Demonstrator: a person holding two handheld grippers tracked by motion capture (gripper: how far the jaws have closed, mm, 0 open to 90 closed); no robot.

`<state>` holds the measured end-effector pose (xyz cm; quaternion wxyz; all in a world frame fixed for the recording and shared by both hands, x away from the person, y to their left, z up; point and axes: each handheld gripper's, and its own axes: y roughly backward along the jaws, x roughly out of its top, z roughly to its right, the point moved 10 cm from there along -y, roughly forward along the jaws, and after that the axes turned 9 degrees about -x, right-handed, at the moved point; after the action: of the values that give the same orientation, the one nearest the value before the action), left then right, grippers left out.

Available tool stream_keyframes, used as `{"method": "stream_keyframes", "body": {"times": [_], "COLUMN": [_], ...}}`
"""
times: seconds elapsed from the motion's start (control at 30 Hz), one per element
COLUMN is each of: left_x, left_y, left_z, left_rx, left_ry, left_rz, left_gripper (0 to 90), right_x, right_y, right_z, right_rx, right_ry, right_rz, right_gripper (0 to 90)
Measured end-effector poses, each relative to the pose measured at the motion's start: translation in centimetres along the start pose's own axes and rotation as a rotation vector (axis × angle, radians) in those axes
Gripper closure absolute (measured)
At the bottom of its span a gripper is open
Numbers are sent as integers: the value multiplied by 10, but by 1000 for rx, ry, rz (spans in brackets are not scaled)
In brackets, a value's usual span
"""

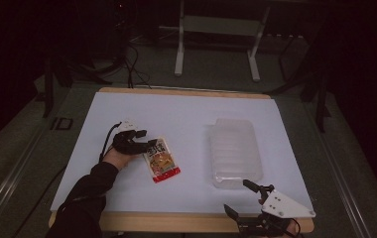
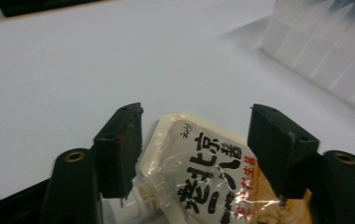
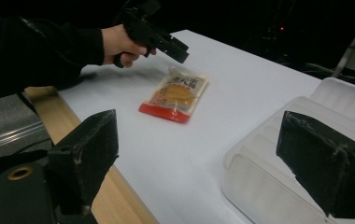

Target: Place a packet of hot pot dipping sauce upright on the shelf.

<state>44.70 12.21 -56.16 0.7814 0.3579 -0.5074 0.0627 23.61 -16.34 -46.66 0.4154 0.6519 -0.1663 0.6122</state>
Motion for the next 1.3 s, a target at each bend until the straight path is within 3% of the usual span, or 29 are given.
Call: {"method": "stream_keyframes", "body": {"times": [0.4, 0.83, 1.1, 1.2, 1.3], "left_x": [-17, -27, -31, -32, -33], "left_y": [-20, -27, -30, -30, -29], "left_z": [-12, -18, -13, -12, -14], "left_rx": [-25, -19, 14, 37, 92], "left_ry": [32, 61, 14, -5, -42], "left_rz": [-64, -124, -169, -178, -183], "left_gripper": [446, 445, 467, 520, 637], "right_x": [-3, -4, -5, -4, -3], "right_y": [-2, -2, -3, -2, -2], "right_z": [-1, -2, -4, -4, -4], "right_rx": [10, 15, 21, 19, 19], "right_ry": [-1, 3, 11, 11, 16], "right_rz": [-14, -17, -26, -24, -20], "right_gripper": [129, 129, 129, 129, 135]}}
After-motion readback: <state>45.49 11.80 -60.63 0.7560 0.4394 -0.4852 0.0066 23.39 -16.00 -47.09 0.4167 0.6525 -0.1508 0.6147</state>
